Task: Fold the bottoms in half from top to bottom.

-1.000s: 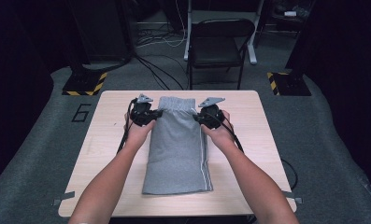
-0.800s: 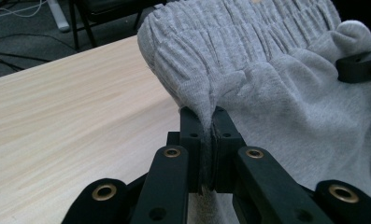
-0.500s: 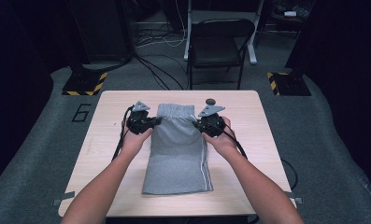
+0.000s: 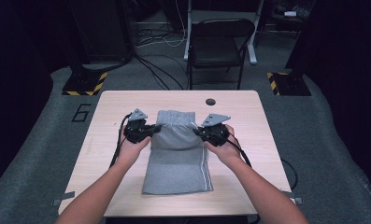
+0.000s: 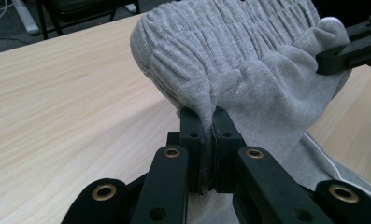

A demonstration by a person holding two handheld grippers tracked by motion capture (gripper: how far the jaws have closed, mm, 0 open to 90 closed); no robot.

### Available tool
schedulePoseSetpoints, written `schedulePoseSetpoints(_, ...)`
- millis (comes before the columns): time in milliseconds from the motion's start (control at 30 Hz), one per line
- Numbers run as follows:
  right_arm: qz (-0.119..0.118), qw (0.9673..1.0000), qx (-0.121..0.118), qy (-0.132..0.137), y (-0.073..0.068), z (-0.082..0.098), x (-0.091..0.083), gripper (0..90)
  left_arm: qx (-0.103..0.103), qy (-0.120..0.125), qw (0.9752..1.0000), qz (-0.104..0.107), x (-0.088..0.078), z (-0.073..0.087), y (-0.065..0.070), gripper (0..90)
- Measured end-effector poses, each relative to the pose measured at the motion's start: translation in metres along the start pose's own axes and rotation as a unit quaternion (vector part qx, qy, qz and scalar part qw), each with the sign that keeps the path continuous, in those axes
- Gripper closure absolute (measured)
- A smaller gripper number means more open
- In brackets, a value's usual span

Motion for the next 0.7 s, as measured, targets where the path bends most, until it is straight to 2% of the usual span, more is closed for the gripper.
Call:
schedulePoseSetpoints(100,-0.002,1.0000,0.002,0.000,-0.003,0.002,-0.002,84.1,0.003,-0.005,1.0000,0.001,-0.002,0.006,0.003,85.9)
schedulePoseSetpoints(200,-0.004,1.0000,-0.006,-0.002,-0.010,0.009,-0.003,84.1,0.010,-0.012,0.9999,0.003,-0.003,0.015,0.008,85.9)
schedulePoseSetpoints(567,-0.017,0.9998,-0.013,-0.007,-0.025,0.028,-0.007,84.2,0.009,-0.022,0.9996,0.015,-0.003,0.041,0.021,85.8)
schedulePoseSetpoints(600,-0.019,0.9996,-0.015,-0.011,-0.028,0.034,-0.007,84.1,0.006,-0.029,0.9994,0.020,-0.003,0.047,0.024,85.9)
schedulePoseSetpoints(700,-0.023,0.9995,-0.014,-0.016,-0.032,0.041,-0.007,84.1,0.001,-0.034,0.9992,0.023,-0.001,0.054,0.026,85.8)
Point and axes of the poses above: each handheld gripper's, and its own axes: x roughly forward along the jaws, z roughly out of its underside, y roughly to its right, the point moved 10 cm from there along x, roughly forward along the jaws, and after that the axes turned 6 degrees about z, right-handed, at the moved point
